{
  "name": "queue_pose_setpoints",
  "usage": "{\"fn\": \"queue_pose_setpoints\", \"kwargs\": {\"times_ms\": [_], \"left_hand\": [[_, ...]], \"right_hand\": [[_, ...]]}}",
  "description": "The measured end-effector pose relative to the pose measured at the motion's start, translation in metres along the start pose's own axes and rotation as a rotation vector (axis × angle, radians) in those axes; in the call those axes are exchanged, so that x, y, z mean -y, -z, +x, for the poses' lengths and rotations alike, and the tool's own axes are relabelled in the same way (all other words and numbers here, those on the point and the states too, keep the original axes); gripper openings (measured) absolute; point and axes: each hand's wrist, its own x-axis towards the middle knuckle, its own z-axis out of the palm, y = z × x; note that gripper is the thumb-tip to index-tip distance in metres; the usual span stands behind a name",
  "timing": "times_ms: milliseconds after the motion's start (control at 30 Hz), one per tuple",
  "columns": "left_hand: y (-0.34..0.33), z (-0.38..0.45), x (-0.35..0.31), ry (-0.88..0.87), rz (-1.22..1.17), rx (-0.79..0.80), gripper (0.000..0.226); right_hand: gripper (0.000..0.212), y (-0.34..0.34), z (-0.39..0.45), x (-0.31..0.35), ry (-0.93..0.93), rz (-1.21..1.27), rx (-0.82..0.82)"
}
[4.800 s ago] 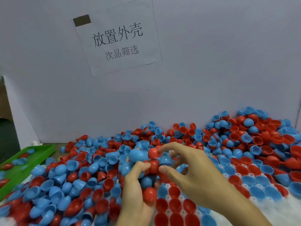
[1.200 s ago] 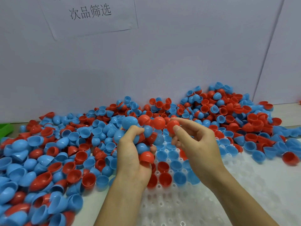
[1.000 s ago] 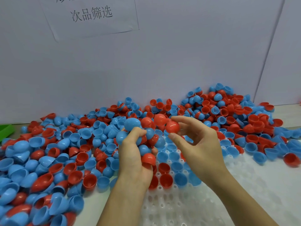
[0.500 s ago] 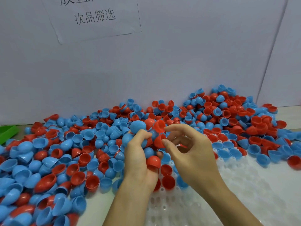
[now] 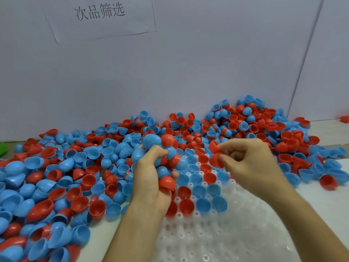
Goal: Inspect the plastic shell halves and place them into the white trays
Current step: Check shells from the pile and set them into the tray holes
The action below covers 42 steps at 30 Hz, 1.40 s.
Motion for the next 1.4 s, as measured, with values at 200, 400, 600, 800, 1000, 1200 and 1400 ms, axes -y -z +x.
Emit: {"fn": "queue_pose_setpoints", "kwargs": {"times_ms": [200,400,600,800,1000,1200,1400], "left_hand": [[-0.001,-0.002,0.000,0.001,0.000,-0.004,0.014],[-0.001,-0.004,0.001,0.022,-0.008,-0.001,0.014],[0.000,-0.005,0.000,0.072,-0.056,0.006,0.011],[0.000,-0.005,-0.002,0.161,-0.111,0.108,0.015],[-0.001,-0.010,-0.002,0.214,-0.029,0.263,0.032],[-0.001,-0.011,-0.002,0.238,0.012,0.357,0.015],[0.000,-0.010,0.000,0.245,-0.011,0.348,0.034]], "right_hand": [[0.010,0.033,-0.004,-0.013,-0.210,-0.436,0.376],[0.020,0.008,-0.008,-0.012,-0.253,-0.607,0.590],[0.023,0.020,-0.009,-0.012,-0.216,-0.556,0.614],[0.022,-0.002,-0.004,-0.007,0.034,-0.095,0.044],[0.018,-0.031,-0.006,0.002,0.044,0.123,-0.003],[0.009,-0.030,-0.005,0.005,-0.008,0.250,-0.126],[0.017,-0.028,-0.007,0.007,-0.034,0.355,0.017]]}}
